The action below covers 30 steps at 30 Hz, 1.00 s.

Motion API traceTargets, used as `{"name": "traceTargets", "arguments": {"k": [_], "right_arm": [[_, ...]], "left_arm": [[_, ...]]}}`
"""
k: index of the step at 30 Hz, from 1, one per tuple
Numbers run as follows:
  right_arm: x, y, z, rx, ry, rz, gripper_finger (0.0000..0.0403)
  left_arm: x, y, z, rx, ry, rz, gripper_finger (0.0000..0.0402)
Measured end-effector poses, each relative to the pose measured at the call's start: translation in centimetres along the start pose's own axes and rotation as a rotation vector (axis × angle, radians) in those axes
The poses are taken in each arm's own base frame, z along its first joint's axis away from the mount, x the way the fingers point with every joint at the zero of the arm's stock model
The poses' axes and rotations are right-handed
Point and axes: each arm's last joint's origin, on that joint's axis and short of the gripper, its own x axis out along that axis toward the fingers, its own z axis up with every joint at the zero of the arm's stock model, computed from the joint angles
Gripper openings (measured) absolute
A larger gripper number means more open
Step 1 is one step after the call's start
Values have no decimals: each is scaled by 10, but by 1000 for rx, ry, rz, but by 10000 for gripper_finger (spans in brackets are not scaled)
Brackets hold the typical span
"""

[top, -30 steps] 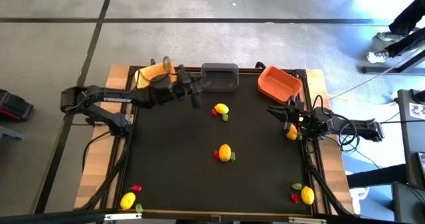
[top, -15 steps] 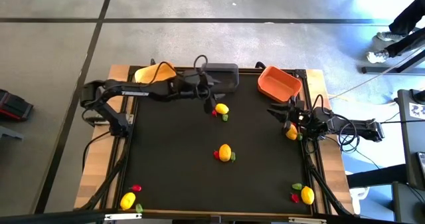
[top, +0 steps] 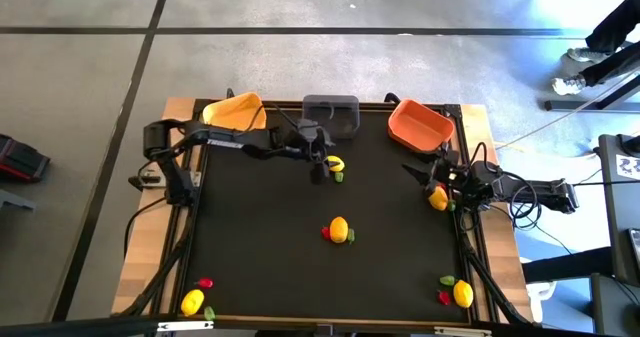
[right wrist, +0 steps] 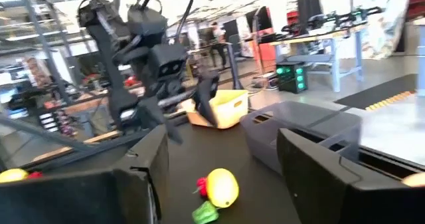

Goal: Sort produce into baskets
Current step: Put the yellow lemon into the black bin

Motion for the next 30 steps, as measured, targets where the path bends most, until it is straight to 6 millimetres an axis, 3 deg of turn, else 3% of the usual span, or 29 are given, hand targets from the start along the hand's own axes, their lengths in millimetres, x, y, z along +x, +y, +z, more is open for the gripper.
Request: {"name": "traceTargets", "arguments": {"k": [22,26,30], "right_arm": [[0,0,-2,54,18,-9,214],[0,0,-2,56,17,-9,214],[0,0,-2,56,18,-9,214]], "left_arm": [[53,6,-51,192,142,-6,285],[56,8,-56,182,168,-4,282],[55,8,-56,187,167,-4,255]]}}
